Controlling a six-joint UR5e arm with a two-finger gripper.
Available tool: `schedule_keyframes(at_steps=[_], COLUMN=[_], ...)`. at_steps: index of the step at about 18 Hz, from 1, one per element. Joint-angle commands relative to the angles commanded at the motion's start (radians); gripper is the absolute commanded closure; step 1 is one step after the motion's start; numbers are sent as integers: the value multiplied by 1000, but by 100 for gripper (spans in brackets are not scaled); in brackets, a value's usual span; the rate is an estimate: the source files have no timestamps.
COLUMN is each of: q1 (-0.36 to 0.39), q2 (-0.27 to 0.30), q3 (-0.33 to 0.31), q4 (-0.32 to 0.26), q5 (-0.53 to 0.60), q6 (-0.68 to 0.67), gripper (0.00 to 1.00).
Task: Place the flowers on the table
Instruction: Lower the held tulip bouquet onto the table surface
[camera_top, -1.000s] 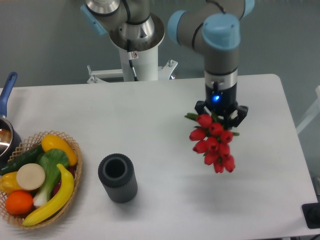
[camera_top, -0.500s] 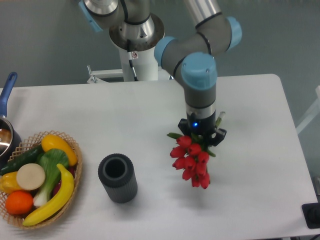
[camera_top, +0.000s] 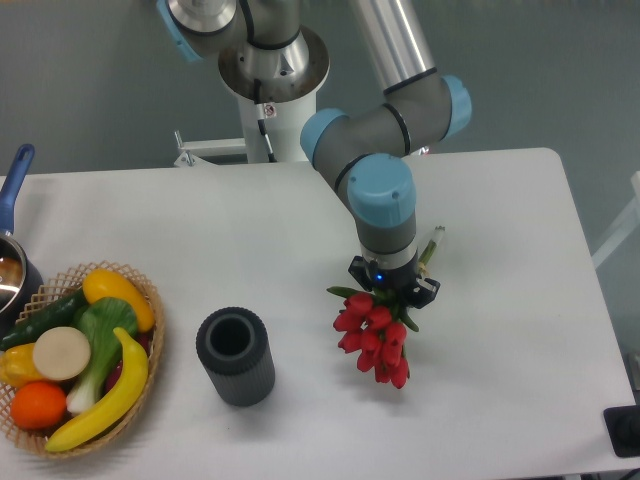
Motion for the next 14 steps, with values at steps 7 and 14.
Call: schedule_keyframes(at_steps=[7, 14], q1=[-3, 6], q2=[-31, -9], q3=[0, 11], q4=[8, 6], q5=[18, 15], q6=[-3, 5], gripper=[55, 0])
